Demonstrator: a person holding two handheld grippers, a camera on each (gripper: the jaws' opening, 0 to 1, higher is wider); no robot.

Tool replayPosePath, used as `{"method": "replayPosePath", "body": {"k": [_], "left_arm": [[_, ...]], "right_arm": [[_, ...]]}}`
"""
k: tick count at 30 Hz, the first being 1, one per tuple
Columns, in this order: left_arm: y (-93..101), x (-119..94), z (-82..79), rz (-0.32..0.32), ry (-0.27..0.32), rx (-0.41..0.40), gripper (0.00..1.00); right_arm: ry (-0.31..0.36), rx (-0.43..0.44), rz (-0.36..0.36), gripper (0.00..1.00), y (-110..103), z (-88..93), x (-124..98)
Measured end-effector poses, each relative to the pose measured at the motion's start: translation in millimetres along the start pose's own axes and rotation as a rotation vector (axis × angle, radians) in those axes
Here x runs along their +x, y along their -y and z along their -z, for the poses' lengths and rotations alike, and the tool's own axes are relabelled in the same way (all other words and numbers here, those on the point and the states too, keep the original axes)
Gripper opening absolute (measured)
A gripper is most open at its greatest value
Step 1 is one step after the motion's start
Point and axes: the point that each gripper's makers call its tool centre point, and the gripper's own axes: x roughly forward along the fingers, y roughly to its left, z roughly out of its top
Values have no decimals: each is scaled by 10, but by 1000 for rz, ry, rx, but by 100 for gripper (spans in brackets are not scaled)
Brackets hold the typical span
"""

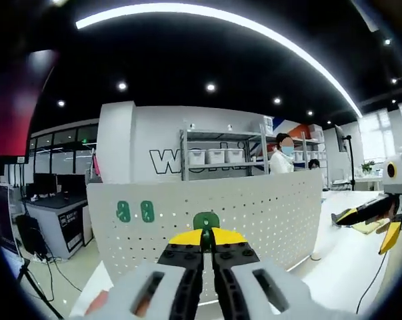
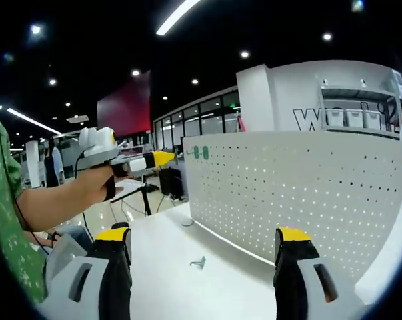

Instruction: Insert the hook assembly into the mounting plate slot until the hook locks in place.

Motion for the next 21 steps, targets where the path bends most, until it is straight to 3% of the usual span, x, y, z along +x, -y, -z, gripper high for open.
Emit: {"method": "replayPosePath", "body": {"k": [11,21], "left_arm": [[-194,436,-192,-47,42,7,3],[-279,785,-85,-92,45,37,3]], "right_arm": [[15,-1,18,91,131,-75,-1],[8,3,45,91,270,-49,-77]]}}
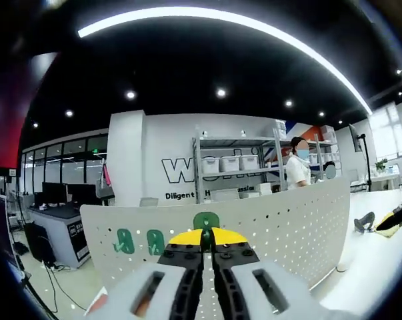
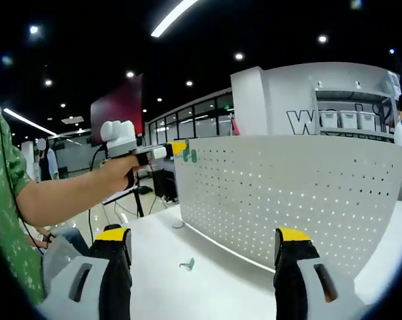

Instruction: Insert the hook assembly into the mounting plate slot until the hook locks in place.

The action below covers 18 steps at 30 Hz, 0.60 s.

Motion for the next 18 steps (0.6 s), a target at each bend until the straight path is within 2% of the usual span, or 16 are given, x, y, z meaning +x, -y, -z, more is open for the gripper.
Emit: {"method": "replayPosePath", "body": {"k": [9,18], "left_arm": [[-146,202,85,-64,22,-15,3],[-174,345,184,-79,12,-18,3]], "right_arm": [[1,-3,17,91,137,-32,11],[-2,-3,23,91,202,-34,18]]}}
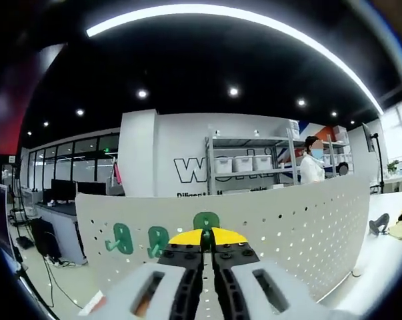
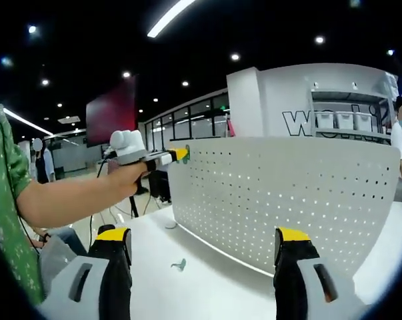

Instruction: Insert the hook assembly into the mounting plate slot until the hook locks in place.

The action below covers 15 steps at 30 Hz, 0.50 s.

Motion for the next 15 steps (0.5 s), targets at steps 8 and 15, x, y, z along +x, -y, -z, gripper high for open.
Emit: {"method": "replayPosePath", "body": {"k": [8,15], "left_arm": [[8,61,29,-6,-3,12,3],[-12,105,70,-13,-2,6,3]], "right_arm": [[-2,6,11,91,41,9,-25],[-5,9,21,90,71,14,-32]]}}
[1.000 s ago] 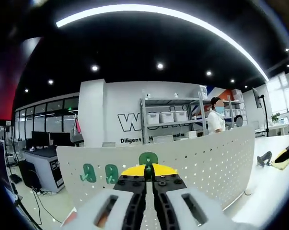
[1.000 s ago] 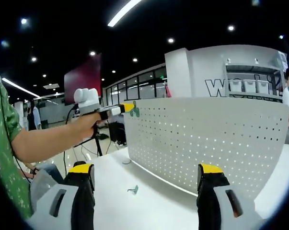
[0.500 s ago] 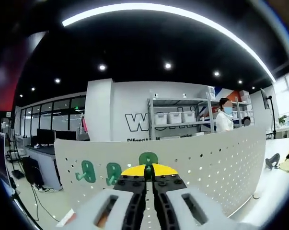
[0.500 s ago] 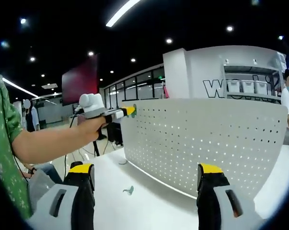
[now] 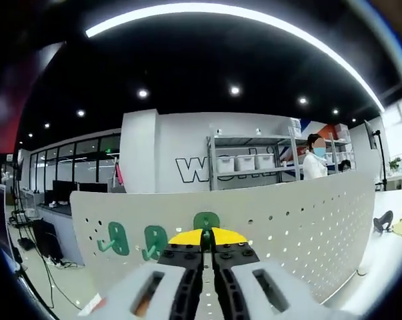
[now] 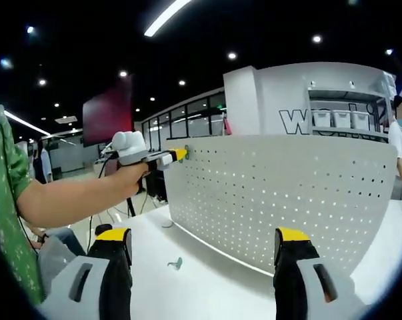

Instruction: Insert the hook assembly into the mounting plate slot until the hook locks in place.

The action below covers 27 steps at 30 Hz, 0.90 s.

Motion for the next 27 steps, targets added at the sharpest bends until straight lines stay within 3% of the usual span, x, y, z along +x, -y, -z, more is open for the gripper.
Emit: {"method": "replayPosePath", "body": {"k": [27], "left_arm": [[-16,29,16,-7,31,28,3]], "right_arm": [[-15,4,1,89,4,28,60]]}}
